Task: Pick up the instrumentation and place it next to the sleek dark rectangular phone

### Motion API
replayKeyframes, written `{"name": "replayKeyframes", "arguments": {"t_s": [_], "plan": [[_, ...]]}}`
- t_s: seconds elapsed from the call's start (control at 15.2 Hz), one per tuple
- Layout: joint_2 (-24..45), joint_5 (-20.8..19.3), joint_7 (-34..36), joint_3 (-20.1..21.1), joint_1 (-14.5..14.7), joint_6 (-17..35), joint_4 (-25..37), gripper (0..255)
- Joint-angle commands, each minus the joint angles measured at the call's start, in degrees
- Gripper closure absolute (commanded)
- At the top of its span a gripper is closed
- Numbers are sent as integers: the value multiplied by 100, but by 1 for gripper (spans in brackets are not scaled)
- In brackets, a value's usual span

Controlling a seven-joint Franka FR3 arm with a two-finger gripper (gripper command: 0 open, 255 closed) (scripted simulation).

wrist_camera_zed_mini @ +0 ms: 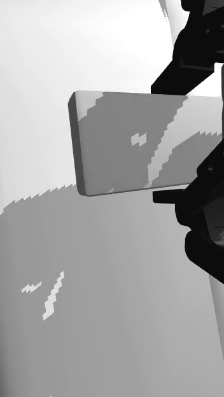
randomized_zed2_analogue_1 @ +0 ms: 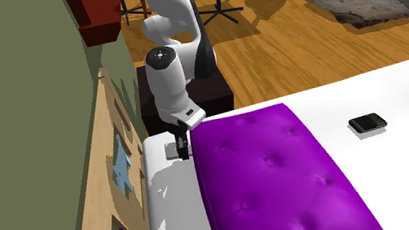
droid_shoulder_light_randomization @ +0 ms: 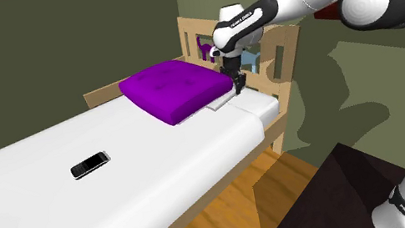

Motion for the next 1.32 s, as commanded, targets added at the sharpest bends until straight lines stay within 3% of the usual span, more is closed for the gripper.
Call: {"name": "replayKeyframes", "arguments": {"t_s": [0.0,0.66,1.25], "plan": [[-76,-23,25,-9,15,-119,50,255],[-310,-103,76,-47,24,-766,470,255],[-863,-337,1207,242,854,-516,-296,255]]}}
